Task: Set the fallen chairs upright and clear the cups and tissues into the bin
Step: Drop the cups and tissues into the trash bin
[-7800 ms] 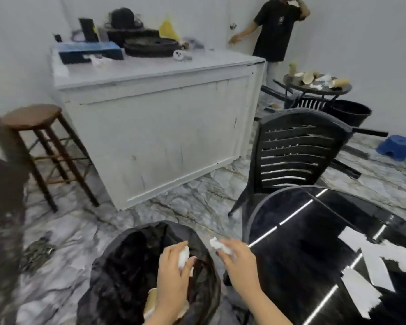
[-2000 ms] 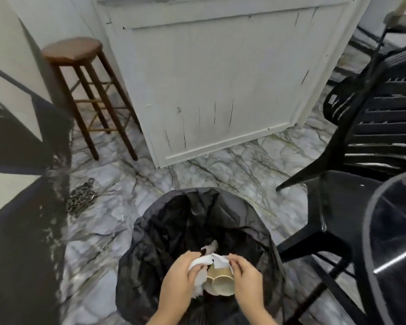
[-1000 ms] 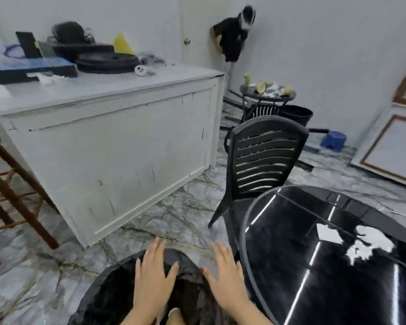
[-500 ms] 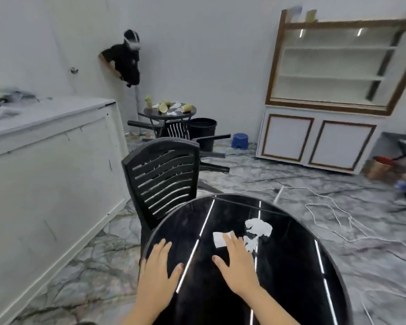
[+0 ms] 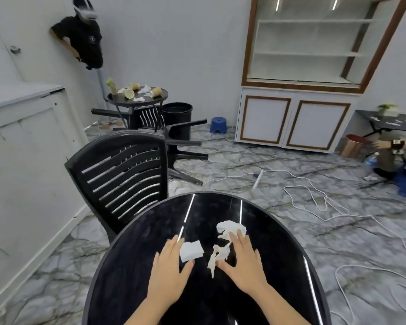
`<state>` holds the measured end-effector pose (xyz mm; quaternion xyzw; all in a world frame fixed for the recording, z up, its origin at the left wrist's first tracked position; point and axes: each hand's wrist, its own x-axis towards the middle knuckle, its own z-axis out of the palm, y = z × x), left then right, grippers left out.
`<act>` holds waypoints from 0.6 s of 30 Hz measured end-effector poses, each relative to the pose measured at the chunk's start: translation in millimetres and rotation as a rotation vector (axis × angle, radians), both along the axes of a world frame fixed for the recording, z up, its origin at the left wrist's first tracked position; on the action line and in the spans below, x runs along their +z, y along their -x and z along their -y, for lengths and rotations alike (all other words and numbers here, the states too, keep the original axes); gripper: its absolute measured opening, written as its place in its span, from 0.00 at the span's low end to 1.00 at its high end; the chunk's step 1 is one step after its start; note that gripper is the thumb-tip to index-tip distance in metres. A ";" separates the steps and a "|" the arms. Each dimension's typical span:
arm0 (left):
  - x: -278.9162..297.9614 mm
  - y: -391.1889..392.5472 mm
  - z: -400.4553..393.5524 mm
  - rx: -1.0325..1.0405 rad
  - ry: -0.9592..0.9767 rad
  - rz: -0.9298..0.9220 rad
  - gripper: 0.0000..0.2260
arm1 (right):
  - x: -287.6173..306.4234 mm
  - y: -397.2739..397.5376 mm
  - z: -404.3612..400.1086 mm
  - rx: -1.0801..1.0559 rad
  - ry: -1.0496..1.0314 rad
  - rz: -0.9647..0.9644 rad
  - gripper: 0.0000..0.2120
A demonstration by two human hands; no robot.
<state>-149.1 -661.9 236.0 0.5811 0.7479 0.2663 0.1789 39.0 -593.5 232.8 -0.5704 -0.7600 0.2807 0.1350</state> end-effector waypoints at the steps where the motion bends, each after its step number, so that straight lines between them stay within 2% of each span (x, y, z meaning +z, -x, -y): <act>1: -2.4 0.5 -5.7 -0.011 0.007 -0.002 0.25 | -2.6 0.8 -3.7 0.001 0.001 0.007 0.40; 10: -32.3 4.2 -51.7 -0.086 0.090 0.040 0.25 | -29.3 5.3 -42.2 0.048 -0.022 0.075 0.46; 16: -52.4 6.8 -68.4 -0.144 0.114 0.029 0.35 | -38.5 3.1 -66.4 0.162 -0.038 0.166 0.46; 18: -58.6 7.1 -71.2 -0.131 0.118 0.024 0.41 | -42.3 5.1 -73.1 0.174 -0.030 0.191 0.47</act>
